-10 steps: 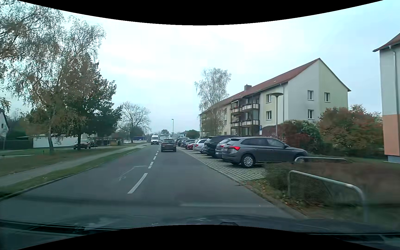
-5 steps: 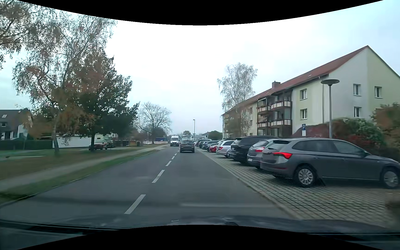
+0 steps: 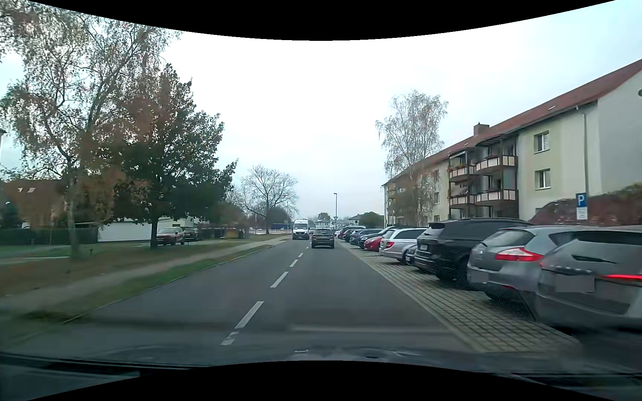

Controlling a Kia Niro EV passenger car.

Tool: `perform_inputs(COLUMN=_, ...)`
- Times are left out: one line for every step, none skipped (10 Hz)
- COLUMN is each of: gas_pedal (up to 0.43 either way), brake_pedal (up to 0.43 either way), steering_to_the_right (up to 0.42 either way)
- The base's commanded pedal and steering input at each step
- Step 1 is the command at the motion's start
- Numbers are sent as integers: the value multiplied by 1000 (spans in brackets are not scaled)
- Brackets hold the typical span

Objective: Follow the waypoints while adhering to traffic rules and regulations

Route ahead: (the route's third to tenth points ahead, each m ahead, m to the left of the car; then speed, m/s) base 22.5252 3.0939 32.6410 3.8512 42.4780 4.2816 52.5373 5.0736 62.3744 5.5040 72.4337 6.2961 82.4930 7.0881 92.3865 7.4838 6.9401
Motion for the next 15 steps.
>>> perform_inputs(gas_pedal=189, brake_pedal=0, steering_to_the_right=-44)
perform_inputs(gas_pedal=189, brake_pedal=0, steering_to_the_right=-35)
perform_inputs(gas_pedal=189, brake_pedal=0, steering_to_the_right=-29)
perform_inputs(gas_pedal=189, brake_pedal=0, steering_to_the_right=-25)
perform_inputs(gas_pedal=189, brake_pedal=0, steering_to_the_right=-20)
perform_inputs(gas_pedal=189, brake_pedal=0, steering_to_the_right=-11)
perform_inputs(gas_pedal=189, brake_pedal=0, steering_to_the_right=-5)
perform_inputs(gas_pedal=189, brake_pedal=0, steering_to_the_right=-6)
perform_inputs(gas_pedal=189, brake_pedal=0, steering_to_the_right=-6)
perform_inputs(gas_pedal=189, brake_pedal=0, steering_to_the_right=-6)
perform_inputs(gas_pedal=189, brake_pedal=0, steering_to_the_right=-6)
perform_inputs(gas_pedal=189, brake_pedal=0, steering_to_the_right=-6)
perform_inputs(gas_pedal=189, brake_pedal=0, steering_to_the_right=-6)
perform_inputs(gas_pedal=189, brake_pedal=0, steering_to_the_right=-6)
perform_inputs(gas_pedal=189, brake_pedal=0, steering_to_the_right=-6)
